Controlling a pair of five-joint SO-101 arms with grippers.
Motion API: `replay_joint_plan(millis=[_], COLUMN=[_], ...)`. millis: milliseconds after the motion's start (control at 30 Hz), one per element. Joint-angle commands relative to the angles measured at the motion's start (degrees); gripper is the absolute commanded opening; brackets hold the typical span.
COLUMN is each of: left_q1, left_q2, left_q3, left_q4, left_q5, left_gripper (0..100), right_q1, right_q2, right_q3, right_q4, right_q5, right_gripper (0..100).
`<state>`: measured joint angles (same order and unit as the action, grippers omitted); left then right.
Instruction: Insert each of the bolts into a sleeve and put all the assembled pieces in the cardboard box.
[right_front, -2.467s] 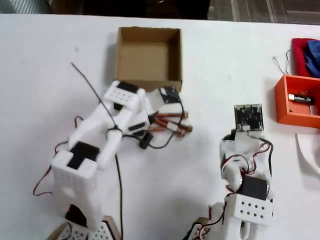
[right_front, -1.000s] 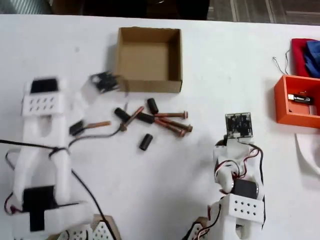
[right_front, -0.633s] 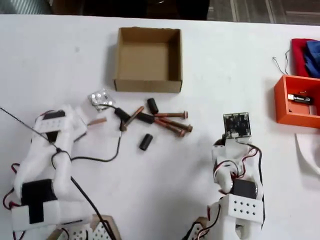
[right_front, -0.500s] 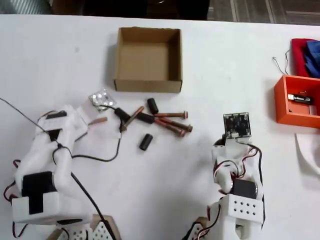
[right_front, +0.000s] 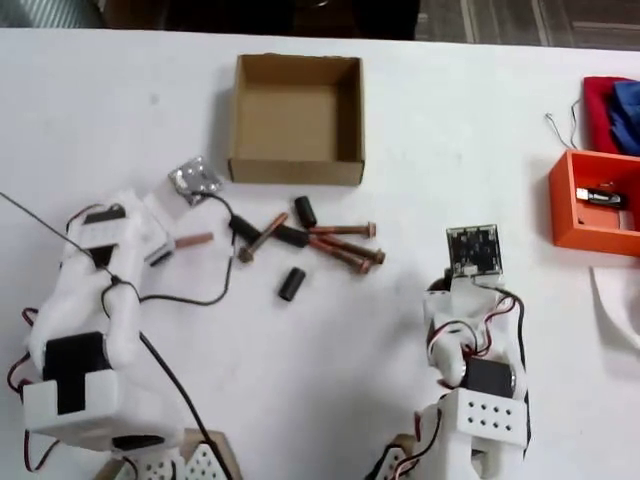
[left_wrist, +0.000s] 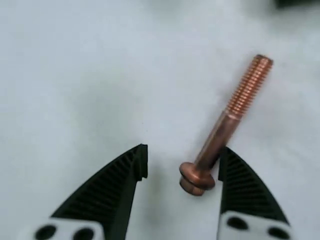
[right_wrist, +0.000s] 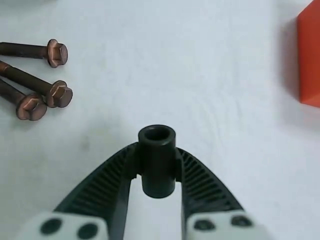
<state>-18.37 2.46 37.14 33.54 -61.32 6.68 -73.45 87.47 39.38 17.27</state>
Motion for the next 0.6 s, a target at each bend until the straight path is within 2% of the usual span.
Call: replay_joint_plan(millis=[0,433,500,567], left_q1=[0.3,0.3,0.4,0.5], left_q2=[0.0,-0.4,-2.0,-5.6], left_q3=[-3.0,-4.5,-4.6,-4.6], left_q4=[-0.7,-0.2,1.8,3.3], left_q5=[3.7,7.3,13.7,24.9], left_gripper=[26,26,26,26], right_q1=[-0.4,-0.4,-0.4,-0.4], right_q2=[-1.2,-1.2,-1.2,-1.2], right_q3=[-0.5,-0.5,-0.5,-0.5], right_q4=[-1.1,-1.1,-1.1,-1.1], right_q5=[0.1,0.1,0.1,0.1], right_gripper=[2.3,2.3,2.3,2.3])
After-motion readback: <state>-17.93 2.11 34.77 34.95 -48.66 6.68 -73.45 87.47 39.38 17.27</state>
